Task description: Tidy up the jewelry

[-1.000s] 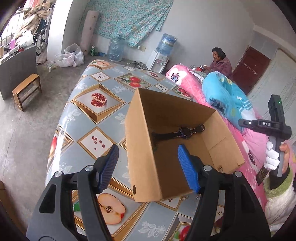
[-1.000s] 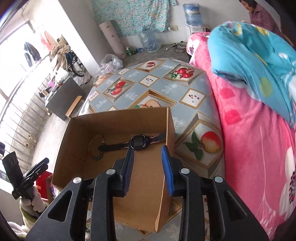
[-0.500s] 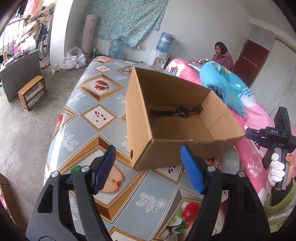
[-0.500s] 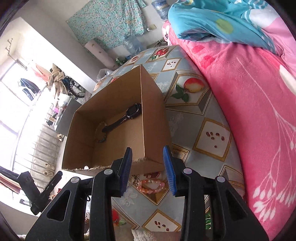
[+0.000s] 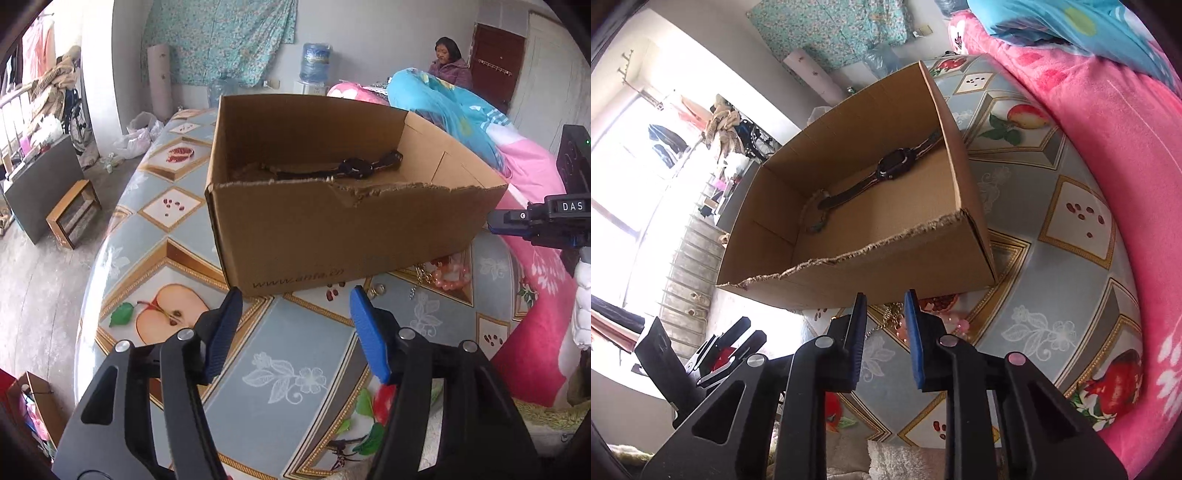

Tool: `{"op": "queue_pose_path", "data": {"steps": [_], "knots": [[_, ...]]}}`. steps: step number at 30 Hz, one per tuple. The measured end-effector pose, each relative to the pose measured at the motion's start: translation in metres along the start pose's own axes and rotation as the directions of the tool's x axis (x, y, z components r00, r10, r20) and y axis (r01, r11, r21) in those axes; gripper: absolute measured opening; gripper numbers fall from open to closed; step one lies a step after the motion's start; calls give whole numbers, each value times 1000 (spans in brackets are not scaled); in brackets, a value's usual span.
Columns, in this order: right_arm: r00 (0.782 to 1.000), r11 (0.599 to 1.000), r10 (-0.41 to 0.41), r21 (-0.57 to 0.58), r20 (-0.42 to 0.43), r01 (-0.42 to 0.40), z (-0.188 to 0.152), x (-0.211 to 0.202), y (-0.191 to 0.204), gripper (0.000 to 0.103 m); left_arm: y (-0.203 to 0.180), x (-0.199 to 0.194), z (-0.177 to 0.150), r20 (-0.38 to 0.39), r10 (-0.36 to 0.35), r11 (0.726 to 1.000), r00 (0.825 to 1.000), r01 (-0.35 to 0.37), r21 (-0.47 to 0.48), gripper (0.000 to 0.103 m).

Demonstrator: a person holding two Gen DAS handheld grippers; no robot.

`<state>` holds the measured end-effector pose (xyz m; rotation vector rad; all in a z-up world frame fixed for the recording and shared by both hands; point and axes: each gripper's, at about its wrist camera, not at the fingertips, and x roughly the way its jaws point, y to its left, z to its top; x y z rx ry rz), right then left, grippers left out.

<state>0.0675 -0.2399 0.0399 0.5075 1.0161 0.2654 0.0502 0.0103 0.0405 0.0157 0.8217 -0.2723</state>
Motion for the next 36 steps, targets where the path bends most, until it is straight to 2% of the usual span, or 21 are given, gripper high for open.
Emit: {"op": "queue_pose_path", "data": {"steps": [2,14,20,22,25,31,36], "knots": [[1000,1000,3,4,5,-3,4,2,-1,21,-2,2,7,9,20,1000,1000,-20,11,52],[999,1000,8,28,50,-9,8,2,-6,20,-3,9,24,25,0,1000,1000,0,-7,52],[1000,1000,4,26,18,-4,5,13,-4,20,-4,13,25,23,-7,1000,1000,7,-7,52],[999,1000,-16,-2,-35,16,-1,26,1,20,-4,14,23,15,-19,1000,1000,19,1,52],[992,993,-88,-85,-88,81,-12,46,14,20,-5,15,14,-10,-50,999,999,50,14,52],[970,951,-222,-241,-96,194,-19,78,36,20,-11,22,-2,-64,-100,995,993,101,19,52],[962,926,-251,-317,-109,205,-26,93,50,19,-17,27,-8,-84,-111,993,990,114,32,52]]}}
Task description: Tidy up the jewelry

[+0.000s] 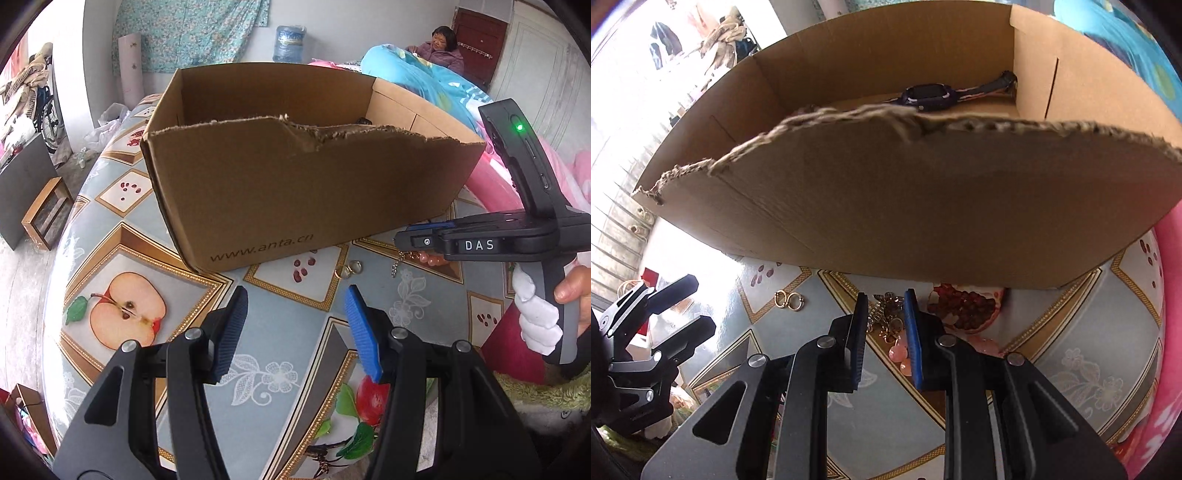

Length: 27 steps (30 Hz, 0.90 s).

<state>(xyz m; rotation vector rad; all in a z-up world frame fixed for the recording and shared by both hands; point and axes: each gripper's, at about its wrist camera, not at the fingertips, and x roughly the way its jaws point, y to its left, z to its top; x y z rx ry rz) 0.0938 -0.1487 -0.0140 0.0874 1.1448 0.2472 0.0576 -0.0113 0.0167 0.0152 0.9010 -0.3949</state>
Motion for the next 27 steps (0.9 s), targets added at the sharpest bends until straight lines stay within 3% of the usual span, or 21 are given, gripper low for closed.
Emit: {"op": "queue_pose_path", "data": {"steps": [10,19,27], "knots": [[997,995,74,-61,-38,-76,-12,1,32,18,0,4,-4,-17,-15,1000,1000,15,5,52],[998,999,1,-52,56,2,8,-4,28,18,-14,7,-9,-17,13,998,1000,-12,64,52],[1000,992,2,-123,24,1,9,8,33,14,-18,8,-13,-21,25,995,999,-23,93,52]]}}
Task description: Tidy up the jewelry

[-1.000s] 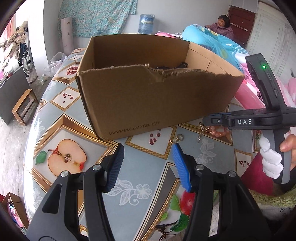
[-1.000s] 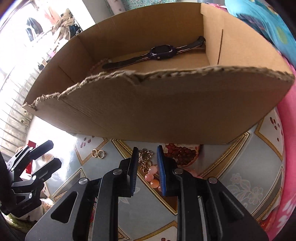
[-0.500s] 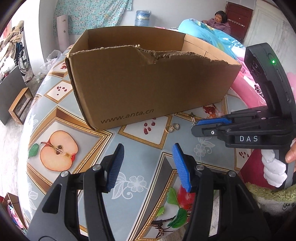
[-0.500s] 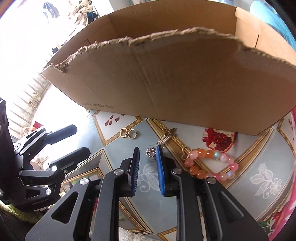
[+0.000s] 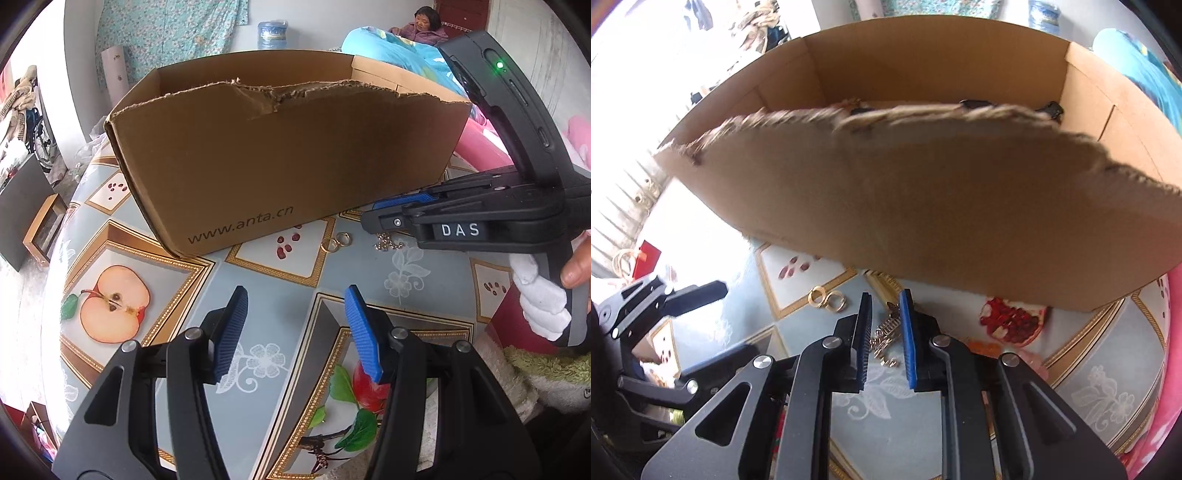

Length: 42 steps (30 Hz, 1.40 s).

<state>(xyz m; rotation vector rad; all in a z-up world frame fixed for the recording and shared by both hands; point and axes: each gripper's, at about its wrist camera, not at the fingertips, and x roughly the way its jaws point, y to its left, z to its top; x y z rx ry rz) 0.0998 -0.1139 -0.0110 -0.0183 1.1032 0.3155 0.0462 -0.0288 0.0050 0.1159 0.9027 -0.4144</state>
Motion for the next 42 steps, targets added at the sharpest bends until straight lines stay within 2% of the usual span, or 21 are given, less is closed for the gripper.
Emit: {"op": "queue_pose_path", "data": {"steps": [6,11,15,21,24,27,38,42], "knots": [[998,998,61,30,-30,-60,-10,-5,-1,14,2,2,-2,-8,2,1000,1000,-2,-8,52],[997,993,81,89,-1,-80,-17,-19,-19,14,6,4,-1,-13,8,1000,1000,-8,-13,52],[998,985,40,167,40,-46,-26,-43,-49,14,5,3,1,-10,15,1000,1000,-15,-5,52],[997,956,-57,289,53,39,-45,-64,-94,14,2,7,0,-24,11,1000,1000,-11,1,52],[997,944,-58,326,55,37,-47,-61,-108,14,0,9,2,-27,14,1000,1000,-14,4,52],[998,948,-52,316,44,35,-49,-55,-121,14,-1,10,3,-30,18,1000,999,-18,3,52],[999,972,-48,231,-7,48,-55,-47,-95,17,-8,14,6,-43,31,999,999,-30,16,52],[999,971,-47,235,16,42,-63,-56,-91,17,-9,15,7,-44,34,999,998,-33,17,52]]}}
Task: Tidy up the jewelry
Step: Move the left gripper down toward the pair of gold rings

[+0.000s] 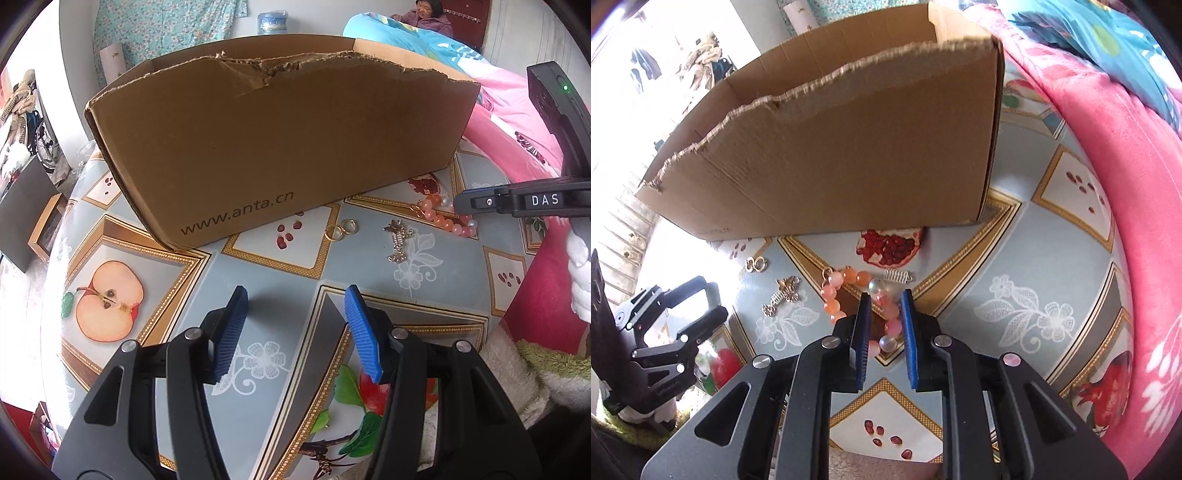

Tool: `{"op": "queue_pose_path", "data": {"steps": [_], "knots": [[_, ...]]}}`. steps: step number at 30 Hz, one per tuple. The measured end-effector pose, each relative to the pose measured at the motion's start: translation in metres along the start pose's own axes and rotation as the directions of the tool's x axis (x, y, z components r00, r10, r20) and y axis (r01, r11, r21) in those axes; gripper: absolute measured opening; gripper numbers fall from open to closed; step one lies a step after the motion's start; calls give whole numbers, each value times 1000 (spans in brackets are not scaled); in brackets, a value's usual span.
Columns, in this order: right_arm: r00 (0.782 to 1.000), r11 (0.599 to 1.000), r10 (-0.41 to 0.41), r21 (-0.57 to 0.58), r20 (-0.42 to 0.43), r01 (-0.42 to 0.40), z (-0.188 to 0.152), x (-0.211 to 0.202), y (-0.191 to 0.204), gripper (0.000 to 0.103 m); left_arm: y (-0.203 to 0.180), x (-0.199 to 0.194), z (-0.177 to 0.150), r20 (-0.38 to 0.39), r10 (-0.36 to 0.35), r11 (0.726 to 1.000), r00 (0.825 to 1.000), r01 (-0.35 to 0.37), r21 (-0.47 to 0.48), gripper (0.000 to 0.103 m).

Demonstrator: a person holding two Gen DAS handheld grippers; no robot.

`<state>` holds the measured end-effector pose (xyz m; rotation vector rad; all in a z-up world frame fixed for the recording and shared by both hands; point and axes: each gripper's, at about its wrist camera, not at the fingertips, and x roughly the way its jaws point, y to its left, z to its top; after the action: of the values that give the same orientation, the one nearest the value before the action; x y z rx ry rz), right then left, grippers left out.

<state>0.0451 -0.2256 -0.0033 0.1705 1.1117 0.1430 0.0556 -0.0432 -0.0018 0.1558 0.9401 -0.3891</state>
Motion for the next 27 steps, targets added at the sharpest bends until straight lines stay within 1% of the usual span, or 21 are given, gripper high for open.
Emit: {"op": "queue_pose_path", "data": {"steps": [2,5,8,10,11,14,17,19,21,24,27], "knots": [[1000,1000,-17,-26,18,17,1,-2,5,17,-1,1,0,-1,2,1000,1000,-2,1,52],[997,994,-67,-83,30,69,4,-1,18,17,-2,1,0,-2,5,1000,1000,-5,0,52],[993,985,-119,-127,9,119,1,5,24,17,-4,1,1,-3,8,1000,1000,-8,1,52],[990,979,-138,-154,-6,135,0,4,26,17,-4,1,1,-3,6,1000,1000,-6,0,52],[989,976,-146,-163,2,144,-2,3,26,17,-4,1,1,-3,7,1000,1000,-7,1,52],[982,967,-188,-172,8,186,-3,1,25,17,-4,1,0,-3,6,1000,1000,-6,2,52],[976,965,-218,-146,12,217,3,1,14,17,-5,2,1,-3,6,1000,1000,-6,8,52],[976,968,-218,-123,15,218,9,-2,7,17,-5,2,1,-3,5,1000,1000,-5,10,52],[978,972,-209,-108,29,211,6,-8,2,17,-5,2,2,0,-1,1000,1000,1,8,52],[984,982,-164,-83,65,170,4,-19,-5,17,-5,0,5,21,0,1000,1000,0,21,52],[990,992,-98,-63,104,105,3,-26,3,18,-7,-1,12,50,4,999,999,-6,43,52]]}}
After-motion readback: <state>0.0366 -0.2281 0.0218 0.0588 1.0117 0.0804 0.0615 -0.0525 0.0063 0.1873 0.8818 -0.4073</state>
